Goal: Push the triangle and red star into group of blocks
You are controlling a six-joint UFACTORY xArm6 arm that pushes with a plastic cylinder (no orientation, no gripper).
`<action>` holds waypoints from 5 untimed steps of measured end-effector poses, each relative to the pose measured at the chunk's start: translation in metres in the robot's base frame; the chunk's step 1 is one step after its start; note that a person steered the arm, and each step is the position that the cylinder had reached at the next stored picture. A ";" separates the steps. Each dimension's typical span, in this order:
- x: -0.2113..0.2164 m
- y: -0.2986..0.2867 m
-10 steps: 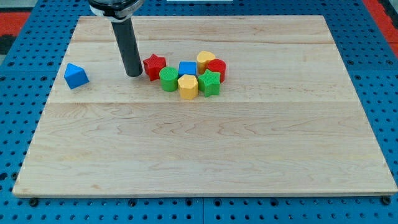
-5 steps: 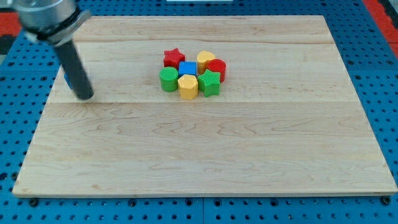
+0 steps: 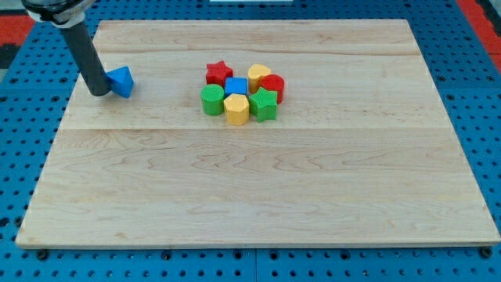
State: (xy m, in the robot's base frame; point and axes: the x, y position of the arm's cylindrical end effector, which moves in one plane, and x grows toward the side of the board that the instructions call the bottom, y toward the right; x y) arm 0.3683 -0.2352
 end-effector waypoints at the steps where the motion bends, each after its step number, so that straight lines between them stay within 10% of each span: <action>1: -0.020 -0.008; 5: -0.025 0.141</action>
